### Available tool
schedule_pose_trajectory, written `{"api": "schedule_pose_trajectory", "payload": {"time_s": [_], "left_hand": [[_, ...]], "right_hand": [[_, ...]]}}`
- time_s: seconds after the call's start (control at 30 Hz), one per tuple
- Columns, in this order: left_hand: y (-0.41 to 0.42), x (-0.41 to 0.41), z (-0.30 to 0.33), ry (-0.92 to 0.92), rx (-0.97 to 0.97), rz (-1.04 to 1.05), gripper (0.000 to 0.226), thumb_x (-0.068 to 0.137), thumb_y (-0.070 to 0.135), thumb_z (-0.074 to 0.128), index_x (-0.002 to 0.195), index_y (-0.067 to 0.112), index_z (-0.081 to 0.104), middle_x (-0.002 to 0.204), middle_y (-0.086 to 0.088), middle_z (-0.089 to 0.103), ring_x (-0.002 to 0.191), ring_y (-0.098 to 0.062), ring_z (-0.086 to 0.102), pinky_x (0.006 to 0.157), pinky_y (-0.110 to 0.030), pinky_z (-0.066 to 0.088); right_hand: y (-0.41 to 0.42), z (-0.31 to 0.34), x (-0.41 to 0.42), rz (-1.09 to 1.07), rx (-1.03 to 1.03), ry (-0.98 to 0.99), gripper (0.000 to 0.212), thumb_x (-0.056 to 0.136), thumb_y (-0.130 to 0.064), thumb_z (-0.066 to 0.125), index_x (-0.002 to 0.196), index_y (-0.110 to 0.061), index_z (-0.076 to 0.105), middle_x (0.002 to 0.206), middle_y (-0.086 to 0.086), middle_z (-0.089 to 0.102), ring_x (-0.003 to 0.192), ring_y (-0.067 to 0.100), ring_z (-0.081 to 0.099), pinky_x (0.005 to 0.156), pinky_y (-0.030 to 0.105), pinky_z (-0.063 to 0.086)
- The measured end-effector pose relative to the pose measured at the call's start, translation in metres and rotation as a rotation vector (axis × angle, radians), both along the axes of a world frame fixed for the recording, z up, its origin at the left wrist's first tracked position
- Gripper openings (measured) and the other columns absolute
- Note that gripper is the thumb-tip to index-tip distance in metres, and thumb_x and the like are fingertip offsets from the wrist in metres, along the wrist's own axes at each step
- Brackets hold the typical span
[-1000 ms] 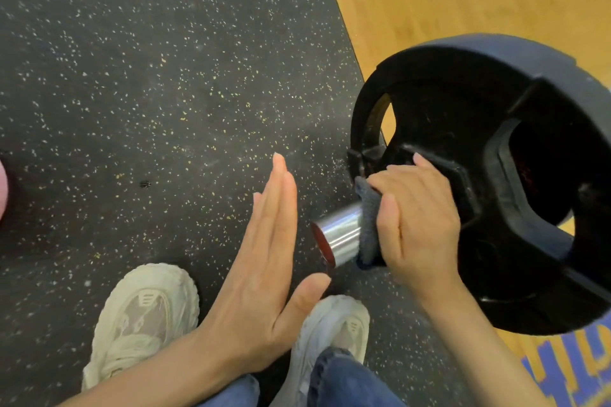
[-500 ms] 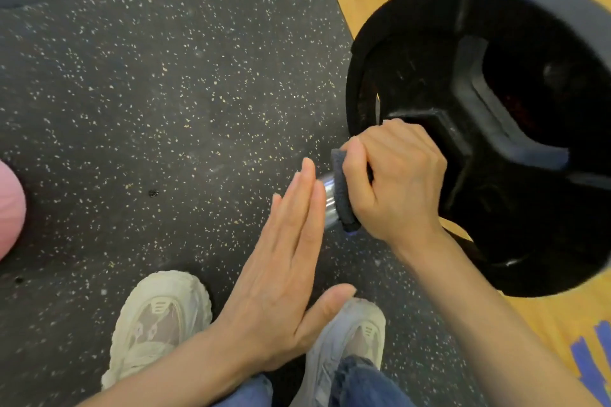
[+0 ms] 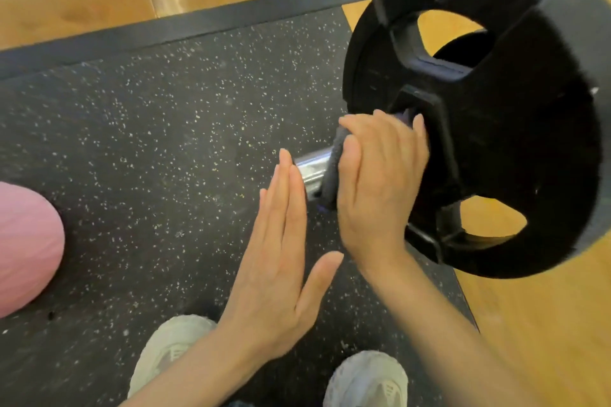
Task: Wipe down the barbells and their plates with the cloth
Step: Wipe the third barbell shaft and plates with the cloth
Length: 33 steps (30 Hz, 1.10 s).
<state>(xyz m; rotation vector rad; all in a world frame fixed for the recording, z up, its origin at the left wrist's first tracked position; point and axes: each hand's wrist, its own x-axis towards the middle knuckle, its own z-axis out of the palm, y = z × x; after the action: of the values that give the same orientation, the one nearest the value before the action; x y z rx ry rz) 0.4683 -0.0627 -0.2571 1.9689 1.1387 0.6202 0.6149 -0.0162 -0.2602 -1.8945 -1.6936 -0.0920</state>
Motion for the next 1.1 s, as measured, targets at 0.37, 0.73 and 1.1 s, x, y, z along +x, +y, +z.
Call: {"api": "schedule_pose_trajectory", "payload": {"time_s": [0.37,0.73,1.1], "left_hand": [[0.034,0.007,0.004,-0.027,-0.077,0.087,0.082,0.103,0.063,0.015,0.158,0.010,-0.015,0.167,0.005,-0.018,0.154,-0.007,-0.010,0.125,-0.029,-0.004],[0.088,0.004,0.007,-0.050,-0.023,0.170,0.081,0.102,0.064,0.015,0.160,0.012,-0.008,0.168,0.009,-0.012,0.153,-0.002,-0.008,0.125,-0.029,-0.003],[0.117,-0.010,-0.011,0.151,0.191,0.135,0.072,0.108,0.053,0.016,0.160,0.005,-0.001,0.169,-0.007,-0.004,0.156,-0.020,0.001,0.126,-0.035,0.001]], "right_hand": [[0.042,-0.008,0.016,0.064,0.071,-0.029,0.037,0.104,-0.020,0.033,0.103,-0.009,0.068,0.100,0.005,0.066,0.109,0.022,0.052,0.119,0.039,0.023],[0.088,-0.022,-0.002,0.275,0.188,-0.166,0.046,0.110,-0.029,0.028,0.127,-0.004,0.063,0.123,0.011,0.068,0.126,0.027,0.047,0.124,0.039,0.011],[0.122,-0.036,-0.016,0.251,0.233,-0.016,0.037,0.110,-0.030,0.028,0.138,-0.013,0.046,0.138,0.008,0.060,0.138,0.023,0.039,0.126,0.036,0.003]]}}
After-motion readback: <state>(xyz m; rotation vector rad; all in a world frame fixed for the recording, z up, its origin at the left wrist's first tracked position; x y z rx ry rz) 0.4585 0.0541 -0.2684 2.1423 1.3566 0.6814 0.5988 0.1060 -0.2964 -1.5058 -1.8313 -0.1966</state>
